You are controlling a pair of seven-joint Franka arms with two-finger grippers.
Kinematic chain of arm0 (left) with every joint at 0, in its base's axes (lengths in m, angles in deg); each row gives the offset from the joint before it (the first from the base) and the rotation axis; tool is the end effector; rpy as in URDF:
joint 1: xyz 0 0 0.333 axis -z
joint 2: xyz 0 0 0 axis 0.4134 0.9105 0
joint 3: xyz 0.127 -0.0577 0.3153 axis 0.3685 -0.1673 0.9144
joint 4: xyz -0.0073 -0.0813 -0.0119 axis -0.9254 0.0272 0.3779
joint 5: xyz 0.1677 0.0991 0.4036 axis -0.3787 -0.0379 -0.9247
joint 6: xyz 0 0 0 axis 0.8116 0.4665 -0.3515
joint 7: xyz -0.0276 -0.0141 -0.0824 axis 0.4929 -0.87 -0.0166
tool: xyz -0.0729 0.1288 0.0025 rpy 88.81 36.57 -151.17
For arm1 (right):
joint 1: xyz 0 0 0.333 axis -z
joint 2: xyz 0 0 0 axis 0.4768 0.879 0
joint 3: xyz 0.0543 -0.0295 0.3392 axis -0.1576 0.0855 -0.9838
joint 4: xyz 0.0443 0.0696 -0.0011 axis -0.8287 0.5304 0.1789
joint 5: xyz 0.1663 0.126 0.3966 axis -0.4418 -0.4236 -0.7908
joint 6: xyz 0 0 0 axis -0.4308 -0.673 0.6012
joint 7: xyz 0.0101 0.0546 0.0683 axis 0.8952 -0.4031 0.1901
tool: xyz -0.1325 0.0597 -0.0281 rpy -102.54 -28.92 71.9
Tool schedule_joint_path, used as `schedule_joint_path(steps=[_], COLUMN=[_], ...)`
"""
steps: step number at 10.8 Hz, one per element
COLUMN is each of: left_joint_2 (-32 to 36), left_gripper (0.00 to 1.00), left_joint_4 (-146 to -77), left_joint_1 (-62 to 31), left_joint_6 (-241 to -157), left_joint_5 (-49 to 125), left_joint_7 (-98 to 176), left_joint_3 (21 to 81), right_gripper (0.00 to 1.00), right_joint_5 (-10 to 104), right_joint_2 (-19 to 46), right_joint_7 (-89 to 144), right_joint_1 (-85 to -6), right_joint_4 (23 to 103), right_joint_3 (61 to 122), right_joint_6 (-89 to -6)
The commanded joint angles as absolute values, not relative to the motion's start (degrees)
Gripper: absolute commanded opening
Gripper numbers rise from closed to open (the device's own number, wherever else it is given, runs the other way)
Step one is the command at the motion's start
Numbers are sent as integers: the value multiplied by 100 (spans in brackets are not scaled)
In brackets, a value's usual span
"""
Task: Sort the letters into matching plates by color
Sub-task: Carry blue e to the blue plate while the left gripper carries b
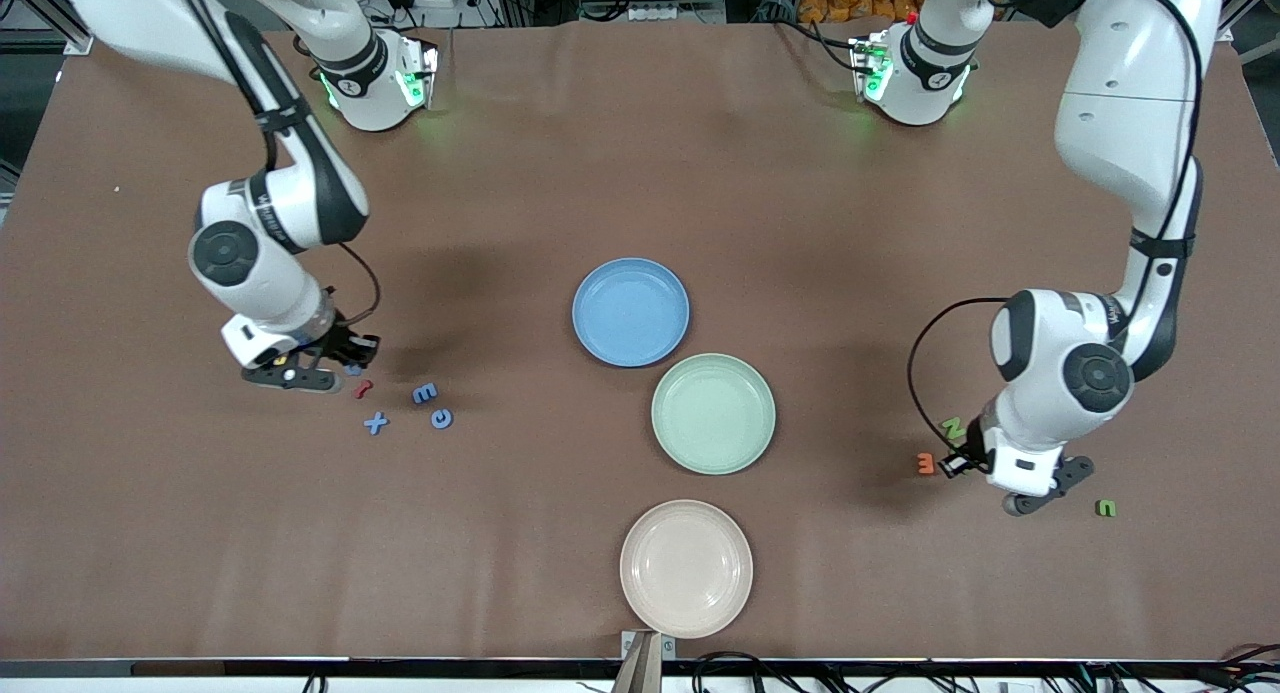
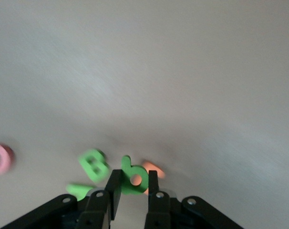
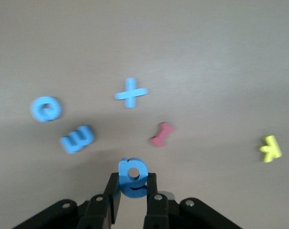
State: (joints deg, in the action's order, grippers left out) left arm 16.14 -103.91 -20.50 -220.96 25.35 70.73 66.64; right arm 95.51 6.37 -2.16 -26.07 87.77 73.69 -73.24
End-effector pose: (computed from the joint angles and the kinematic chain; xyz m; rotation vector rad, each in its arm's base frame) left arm 0.7678 -0.0796 0.1737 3.0110 0.7882 0.1862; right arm 0.6064 0.1021 0.2113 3.0784 -0.1771 0.0723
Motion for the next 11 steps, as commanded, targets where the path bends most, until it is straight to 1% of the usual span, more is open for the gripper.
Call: schedule_joint_path(steps=[1, 4, 6, 7, 8, 11], left_joint_2=[1375, 1085, 1023, 1058, 1136, 1479], left_gripper=[0, 0, 0, 0, 0, 0], left_joint_4=[-10470, -10471, -10453, -10453, -10305, -9874], left_joint_1=[-1425, -888, -851, -842, -799, -448], left_joint_6=[-21819, -21346, -21344, -21344, -21379, -21388], left_joint_5=[2456, 2491, 2473, 2464, 2473, 2473], left_joint_7=[8123, 9003, 9653, 9847, 9980, 10428], left_joint_3=[6701, 6509, 5957, 5789, 5665, 5638], right_gripper=[0, 0, 0, 0, 0, 0], right_joint_5=[9429, 9393, 9044, 8807, 8674, 8620], right_joint_2=[479, 505, 523, 540, 566, 1004], right_joint_7=[-1133, -2057, -2306, -2341, -2393, -3199], right_joint_1=[-3355, -3962, -4323, -4455, -4665, -5316], right_joint_4=[8772, 8711, 8666, 8631, 8596, 8062], right_joint_3=[7389, 7284, 7205, 7100, 7072, 7081], right_joint_6=[-7187, -7054, -7054, -7046, -7046, -7028])
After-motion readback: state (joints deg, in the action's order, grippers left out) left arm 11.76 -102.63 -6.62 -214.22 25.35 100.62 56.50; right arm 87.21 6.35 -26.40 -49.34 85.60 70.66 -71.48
